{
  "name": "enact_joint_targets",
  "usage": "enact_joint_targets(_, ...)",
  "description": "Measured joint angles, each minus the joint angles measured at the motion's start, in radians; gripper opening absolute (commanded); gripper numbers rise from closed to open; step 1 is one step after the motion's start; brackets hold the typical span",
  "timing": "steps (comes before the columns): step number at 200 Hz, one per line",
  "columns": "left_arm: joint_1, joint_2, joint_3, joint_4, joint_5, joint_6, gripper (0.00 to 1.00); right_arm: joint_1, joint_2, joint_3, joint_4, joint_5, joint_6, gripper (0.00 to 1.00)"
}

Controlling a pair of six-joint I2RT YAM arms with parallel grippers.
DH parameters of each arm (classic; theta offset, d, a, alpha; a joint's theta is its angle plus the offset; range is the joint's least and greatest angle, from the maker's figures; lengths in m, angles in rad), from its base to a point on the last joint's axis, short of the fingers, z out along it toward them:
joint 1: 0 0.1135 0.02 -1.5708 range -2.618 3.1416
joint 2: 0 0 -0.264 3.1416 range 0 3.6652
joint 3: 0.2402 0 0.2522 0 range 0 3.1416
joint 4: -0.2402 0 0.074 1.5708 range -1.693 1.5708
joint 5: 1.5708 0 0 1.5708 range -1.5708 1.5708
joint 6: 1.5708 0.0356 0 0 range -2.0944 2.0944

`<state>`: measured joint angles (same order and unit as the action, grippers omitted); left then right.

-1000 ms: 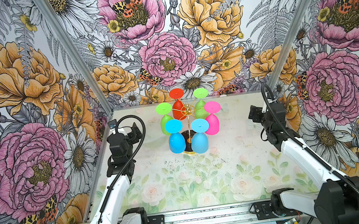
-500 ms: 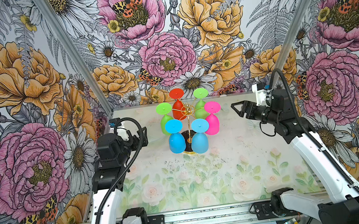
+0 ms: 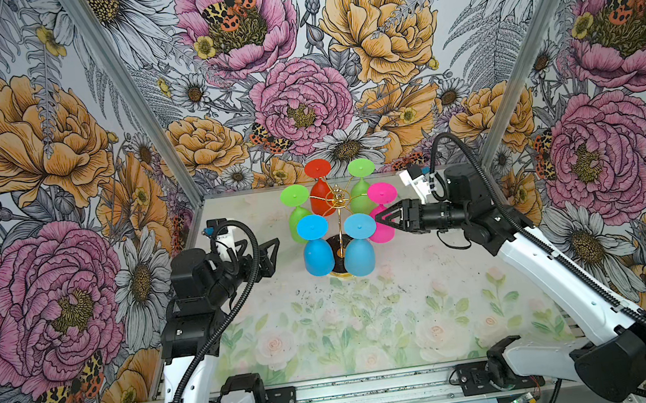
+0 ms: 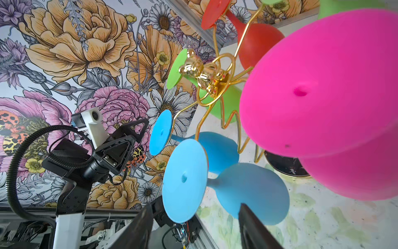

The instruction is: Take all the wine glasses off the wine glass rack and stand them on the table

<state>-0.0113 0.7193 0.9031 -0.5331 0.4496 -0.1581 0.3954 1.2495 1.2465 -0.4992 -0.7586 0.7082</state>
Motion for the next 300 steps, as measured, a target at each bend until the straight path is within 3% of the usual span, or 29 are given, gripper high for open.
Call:
enact_joint_targets(42,0.000,-0.011,0.000,-0.003,0.020,0.000,0.99,0.039,0.044,0.008,-0.008,0.001,0.020,0.53)
enact_joint_targets(127,0.000,-0.029,-0.012,-0.003,0.031,0.004,0.99,0.047,0.068,0.021,-0.009,0.000,0.059,0.25)
enact_joint_targets(300,-0.003,-0.032,-0.034,-0.003,0.031,0.030,0.99,0.047,0.075,0.058,0.014,-0.033,0.101,0.03)
